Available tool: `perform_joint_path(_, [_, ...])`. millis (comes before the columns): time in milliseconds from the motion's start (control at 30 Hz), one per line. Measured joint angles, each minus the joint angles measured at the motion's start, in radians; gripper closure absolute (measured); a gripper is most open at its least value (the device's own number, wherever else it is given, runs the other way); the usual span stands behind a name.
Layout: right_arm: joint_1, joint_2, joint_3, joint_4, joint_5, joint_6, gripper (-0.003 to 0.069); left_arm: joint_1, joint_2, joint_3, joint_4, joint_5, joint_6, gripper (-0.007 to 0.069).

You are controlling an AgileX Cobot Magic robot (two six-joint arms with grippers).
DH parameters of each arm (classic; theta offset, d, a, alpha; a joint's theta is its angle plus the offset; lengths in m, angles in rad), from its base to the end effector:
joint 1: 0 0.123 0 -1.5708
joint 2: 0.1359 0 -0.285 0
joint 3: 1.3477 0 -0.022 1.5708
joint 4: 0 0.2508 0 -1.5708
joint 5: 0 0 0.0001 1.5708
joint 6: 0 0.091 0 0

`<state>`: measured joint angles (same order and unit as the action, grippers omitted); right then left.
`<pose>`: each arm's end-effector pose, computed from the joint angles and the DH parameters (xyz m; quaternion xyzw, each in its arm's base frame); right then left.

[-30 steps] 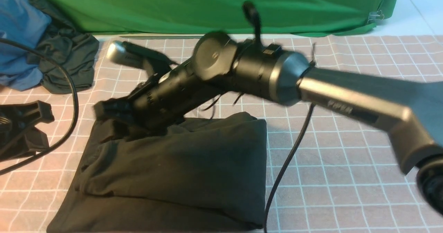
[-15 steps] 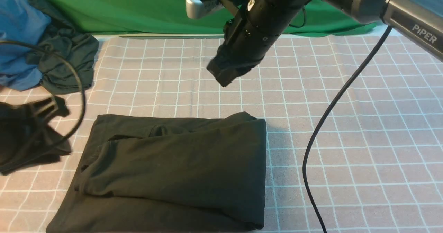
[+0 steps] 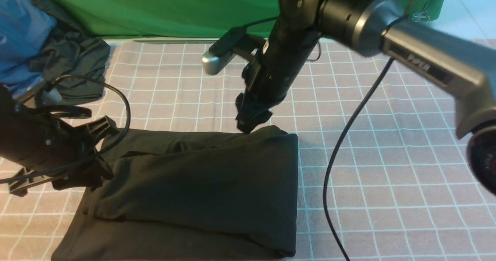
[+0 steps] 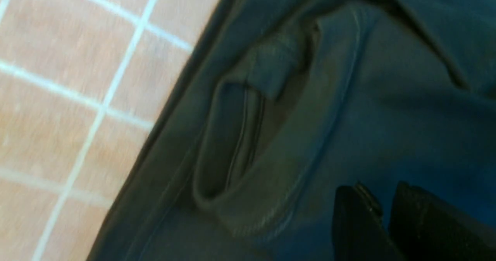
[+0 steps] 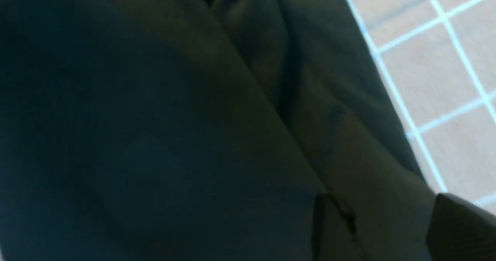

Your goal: Fold a long-sleeved shirt over a pink coffee tablecloth.

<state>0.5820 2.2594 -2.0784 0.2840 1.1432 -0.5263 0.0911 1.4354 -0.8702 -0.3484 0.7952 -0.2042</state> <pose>0.3974 0.2893 0.2322 -0.4827 0.8493 0.1413 0.1606 0.2623 0.0017 0.2286 -0.2438 0.9484 -0.1484 0.1378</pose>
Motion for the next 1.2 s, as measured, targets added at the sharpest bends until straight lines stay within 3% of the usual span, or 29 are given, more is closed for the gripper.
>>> perform_joint_path(100, [0.021, 0.005, 0.0, 0.001, -0.051, -0.001, 0.0286, 0.0, 0.011, 0.0, -0.056, -0.032, 0.042, 0.0463])
perform_joint_path(167, [0.043, 0.005, 0.0, 0.002, -0.082, -0.002, 0.0302, -0.003, 0.024, 0.0, -0.175, -0.084, 0.149, 0.0463])
perform_joint_path(300, [0.047, 0.005, 0.0, 0.0, -0.092, -0.001, 0.0349, -0.041, 0.072, -0.02, -0.279, -0.113, 0.264, 0.0463])
perform_joint_path(500, [0.021, -0.009, -0.001, -0.021, -0.094, 0.008, 0.0445, -0.154, 0.205, -0.125, -0.313, -0.137, 0.317, 0.0463])
perform_joint_path(767, [-0.046, -0.054, -0.01, -0.035, -0.09, 0.095, 0.0513, -0.195, 0.371, -0.252, -0.313, -0.138, 0.324, 0.0463])
perform_joint_path(900, [-0.07, -0.071, -0.01, -0.042, -0.086, 0.112, 0.0517, -0.195, 0.42, -0.278, -0.252, -0.136, 0.312, 0.0463])
perform_joint_path(1033, [-0.071, -0.072, -0.01, -0.041, -0.082, 0.121, 0.0517, -0.196, 0.43, -0.279, -0.1, -0.14, 0.234, 0.0463])
perform_joint_path(1200, [-0.071, -0.072, -0.01, -0.039, -0.083, 0.127, 0.0516, -0.196, 0.43, -0.28, 0.039, -0.238, 0.212, 0.0463])
